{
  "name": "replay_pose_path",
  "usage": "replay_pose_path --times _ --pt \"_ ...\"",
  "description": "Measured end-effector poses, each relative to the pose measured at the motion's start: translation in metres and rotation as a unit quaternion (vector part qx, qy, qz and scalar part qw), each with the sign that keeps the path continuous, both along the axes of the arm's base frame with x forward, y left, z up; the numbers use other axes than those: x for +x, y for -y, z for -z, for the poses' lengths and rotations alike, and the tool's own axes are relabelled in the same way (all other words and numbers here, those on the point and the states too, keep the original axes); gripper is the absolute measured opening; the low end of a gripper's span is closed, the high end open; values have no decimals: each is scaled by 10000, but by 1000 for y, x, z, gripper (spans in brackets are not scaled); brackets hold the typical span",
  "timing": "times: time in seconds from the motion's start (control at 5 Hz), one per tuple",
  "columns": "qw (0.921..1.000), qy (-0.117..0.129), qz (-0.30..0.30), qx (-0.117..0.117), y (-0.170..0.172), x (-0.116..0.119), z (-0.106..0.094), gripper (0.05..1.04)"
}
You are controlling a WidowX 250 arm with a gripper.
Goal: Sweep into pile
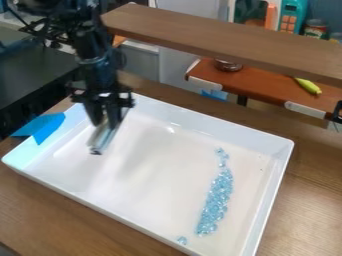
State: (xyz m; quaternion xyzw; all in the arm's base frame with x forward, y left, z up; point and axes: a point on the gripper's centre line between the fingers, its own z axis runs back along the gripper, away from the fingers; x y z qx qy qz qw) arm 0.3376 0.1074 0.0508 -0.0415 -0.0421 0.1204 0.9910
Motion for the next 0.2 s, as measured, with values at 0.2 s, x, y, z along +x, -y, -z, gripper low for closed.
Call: replay_pose_path --times 0.2 --pt "9991 -54 -103 406 -49 7 27 354"
